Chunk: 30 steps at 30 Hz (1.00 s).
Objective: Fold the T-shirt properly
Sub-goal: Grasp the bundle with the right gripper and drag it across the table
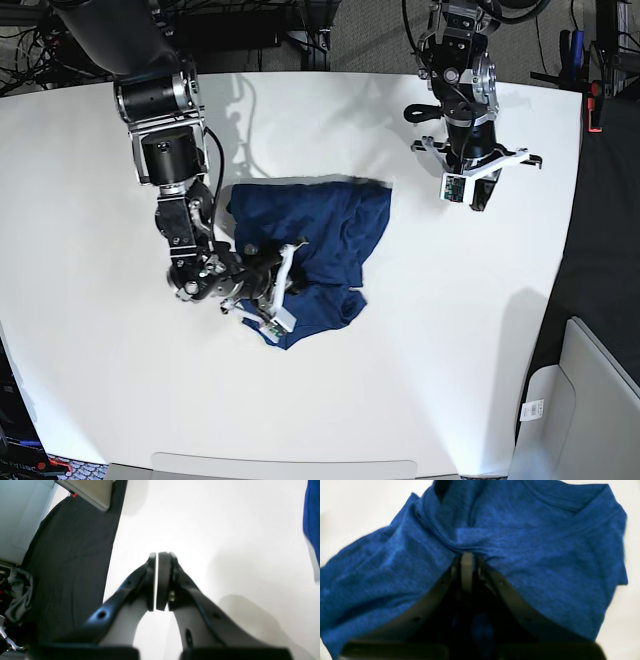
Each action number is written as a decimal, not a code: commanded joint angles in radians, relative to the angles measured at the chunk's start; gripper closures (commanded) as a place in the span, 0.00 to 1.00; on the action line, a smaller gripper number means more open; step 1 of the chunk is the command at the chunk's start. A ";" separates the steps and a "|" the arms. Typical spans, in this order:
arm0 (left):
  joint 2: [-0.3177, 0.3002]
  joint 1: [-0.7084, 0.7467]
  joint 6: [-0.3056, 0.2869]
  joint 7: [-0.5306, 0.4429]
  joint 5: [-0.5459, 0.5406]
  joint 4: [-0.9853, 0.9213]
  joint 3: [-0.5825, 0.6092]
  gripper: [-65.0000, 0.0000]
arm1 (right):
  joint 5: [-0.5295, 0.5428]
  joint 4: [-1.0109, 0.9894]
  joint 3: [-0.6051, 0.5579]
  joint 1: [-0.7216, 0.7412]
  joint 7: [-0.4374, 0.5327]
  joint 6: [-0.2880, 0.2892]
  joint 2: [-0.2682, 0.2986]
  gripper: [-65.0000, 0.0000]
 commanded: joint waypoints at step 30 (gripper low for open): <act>-0.004 -0.007 0.015 -0.022 0.016 0.019 -0.019 0.99 | 0.210 0.574 -0.004 -0.300 -0.332 -0.005 0.003 0.98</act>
